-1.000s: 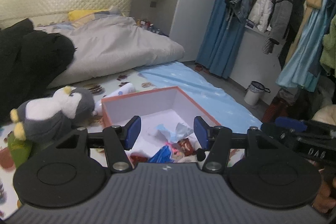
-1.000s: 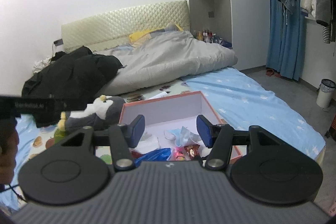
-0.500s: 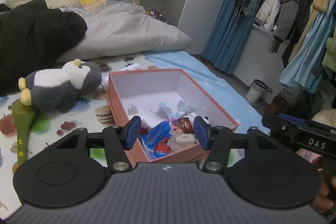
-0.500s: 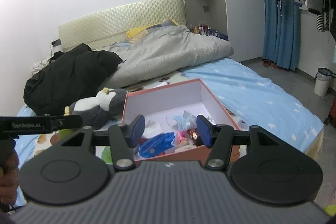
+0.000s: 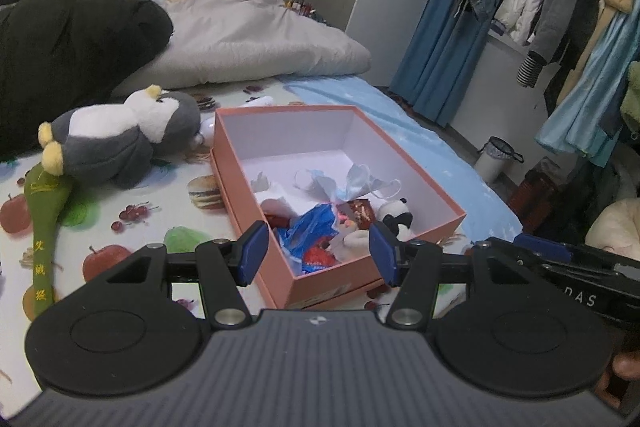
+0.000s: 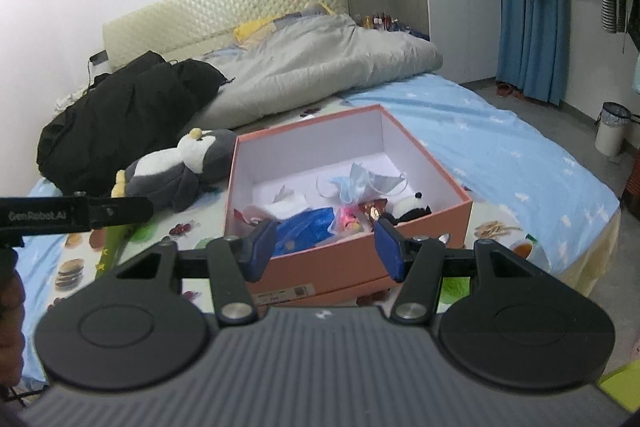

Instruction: Organize soft objects

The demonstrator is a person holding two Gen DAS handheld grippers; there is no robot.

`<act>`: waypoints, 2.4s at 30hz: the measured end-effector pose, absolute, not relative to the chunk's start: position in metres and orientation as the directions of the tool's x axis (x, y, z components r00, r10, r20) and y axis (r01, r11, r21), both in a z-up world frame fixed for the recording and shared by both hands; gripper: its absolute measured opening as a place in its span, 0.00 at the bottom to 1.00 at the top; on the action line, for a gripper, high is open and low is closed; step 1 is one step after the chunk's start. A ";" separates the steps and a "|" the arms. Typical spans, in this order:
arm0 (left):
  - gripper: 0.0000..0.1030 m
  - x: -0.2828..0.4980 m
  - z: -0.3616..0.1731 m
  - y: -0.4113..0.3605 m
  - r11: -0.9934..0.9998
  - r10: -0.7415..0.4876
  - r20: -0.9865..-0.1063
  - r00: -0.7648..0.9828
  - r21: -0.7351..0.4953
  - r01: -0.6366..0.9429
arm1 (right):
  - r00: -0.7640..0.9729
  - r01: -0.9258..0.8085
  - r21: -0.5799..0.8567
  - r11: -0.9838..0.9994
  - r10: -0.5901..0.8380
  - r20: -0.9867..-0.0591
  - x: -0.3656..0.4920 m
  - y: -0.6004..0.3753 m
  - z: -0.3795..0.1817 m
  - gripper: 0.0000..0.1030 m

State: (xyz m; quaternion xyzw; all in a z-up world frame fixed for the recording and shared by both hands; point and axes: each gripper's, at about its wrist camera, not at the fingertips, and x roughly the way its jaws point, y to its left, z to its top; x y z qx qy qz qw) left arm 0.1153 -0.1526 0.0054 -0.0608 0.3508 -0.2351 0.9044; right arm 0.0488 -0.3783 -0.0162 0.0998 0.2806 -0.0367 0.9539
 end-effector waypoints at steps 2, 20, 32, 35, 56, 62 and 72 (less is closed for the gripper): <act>0.60 0.117 0.004 -0.151 0.881 -0.470 -0.607 0.641 -0.280 0.381 | 0.838 0.130 0.168 0.977 -0.018 -0.545 0.049 -0.377 -0.017 0.56; 0.63 0.113 0.011 -0.150 0.886 -0.460 -0.597 0.657 -0.262 0.383 | 0.842 0.125 0.167 0.978 -0.016 -0.539 0.048 -0.371 -0.015 0.56; 0.98 0.116 0.016 -0.153 0.889 -0.450 -0.616 0.647 -0.239 0.391 | 0.845 0.141 0.178 0.974 -0.025 -0.535 0.048 -0.377 -0.014 1.00; 0.99 0.116 0.016 -0.156 0.888 -0.447 -0.624 0.640 -0.225 0.401 | 0.843 0.145 0.197 0.970 -0.017 -0.537 0.049 -0.379 -0.015 1.00; 1.00 0.115 0.022 -0.161 0.896 -0.425 -0.633 0.648 -0.192 0.400 | 0.840 0.155 0.203 0.967 -0.020 -0.542 0.049 -0.380 -0.019 1.00; 1.00 0.115 0.023 -0.159 0.899 -0.421 -0.632 0.651 -0.194 0.393 | 0.842 0.164 0.196 0.967 -0.034 -0.539 0.049 -0.381 -0.019 1.00; 1.00 0.115 0.031 -0.156 0.900 -0.422 -0.613 0.668 -0.196 0.389 | 0.844 0.159 0.197 0.967 -0.029 -0.536 0.048 -0.380 -0.018 1.00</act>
